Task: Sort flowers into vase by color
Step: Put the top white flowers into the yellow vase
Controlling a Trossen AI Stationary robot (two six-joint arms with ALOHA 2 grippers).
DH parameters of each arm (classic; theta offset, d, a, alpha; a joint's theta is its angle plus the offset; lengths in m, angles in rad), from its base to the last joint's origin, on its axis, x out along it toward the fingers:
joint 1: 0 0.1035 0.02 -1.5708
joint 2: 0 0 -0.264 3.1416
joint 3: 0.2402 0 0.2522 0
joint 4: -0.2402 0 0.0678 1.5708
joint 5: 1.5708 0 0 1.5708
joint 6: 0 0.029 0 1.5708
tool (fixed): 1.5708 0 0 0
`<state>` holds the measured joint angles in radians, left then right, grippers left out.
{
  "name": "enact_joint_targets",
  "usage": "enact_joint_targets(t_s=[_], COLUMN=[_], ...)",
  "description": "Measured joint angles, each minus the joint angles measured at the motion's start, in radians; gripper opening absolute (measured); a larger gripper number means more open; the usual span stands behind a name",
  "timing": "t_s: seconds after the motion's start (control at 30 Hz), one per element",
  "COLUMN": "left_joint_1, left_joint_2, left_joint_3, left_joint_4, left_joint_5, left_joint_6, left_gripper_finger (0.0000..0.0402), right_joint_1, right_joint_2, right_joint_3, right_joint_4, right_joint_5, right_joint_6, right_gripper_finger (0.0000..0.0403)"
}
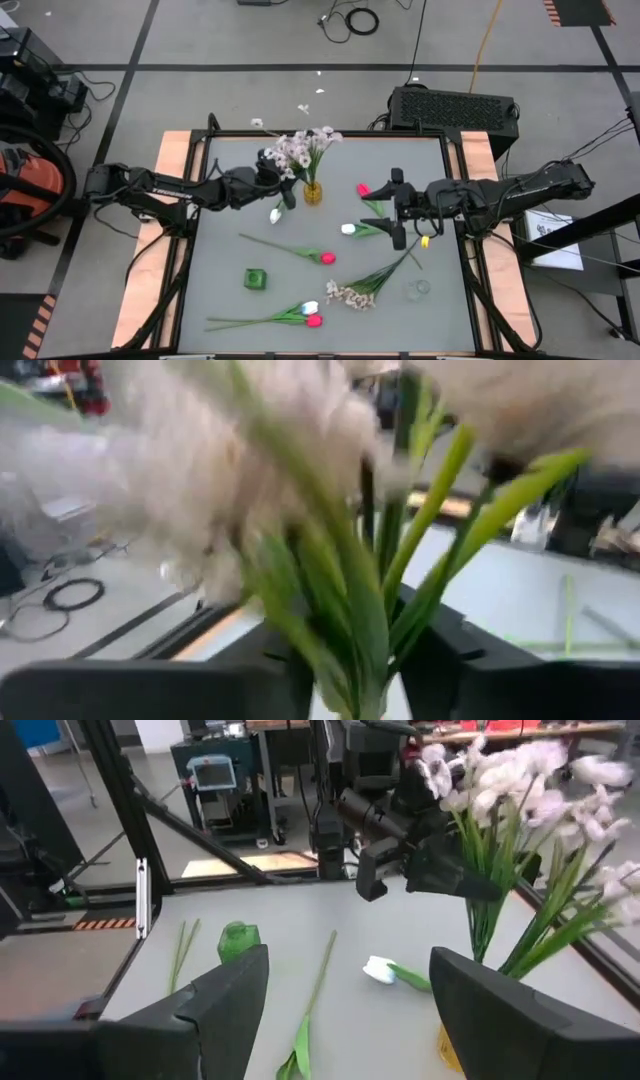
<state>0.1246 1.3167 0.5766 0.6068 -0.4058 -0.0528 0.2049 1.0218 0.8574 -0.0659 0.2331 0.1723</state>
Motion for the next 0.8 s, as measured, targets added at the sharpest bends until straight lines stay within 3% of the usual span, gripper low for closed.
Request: enact_joint_targets(t_s=[0.17,0.4,0.57,0.8], left_joint_1=[0.0,0.0,-0.003,-0.032], left_joint_2=[0.0,-0.031,-0.124,-0.306], left_joint_3=[0.0,0.0,0.0,0.0], left_joint_4=[-0.097,-0.248,-0.392,-0.588], left_joint_5=[-0.017,-0.017,0.035,0.063], left_joint_6=[-0.03,-0.043,-0.073,-0.202], left_gripper_finger=[0.0208,0.0291,0.0319,0.0322], right_joint_1=[0.0,0.012,0.059,0.152], right_joint_2=[-0.003,-0.005,-0.005,0.031], right_joint_3=[0.0,0.0,0.0,-0.03], right_joint_4=[-0.103,-0.195,-0.323,-0.497], right_joint_5=[-0.006,-0.102,-0.125,-0.132], right_joint_6=[-0.005,0.013,0.015,0.116], right_gripper_finger=[0.027,0.027,0.027,0.027])
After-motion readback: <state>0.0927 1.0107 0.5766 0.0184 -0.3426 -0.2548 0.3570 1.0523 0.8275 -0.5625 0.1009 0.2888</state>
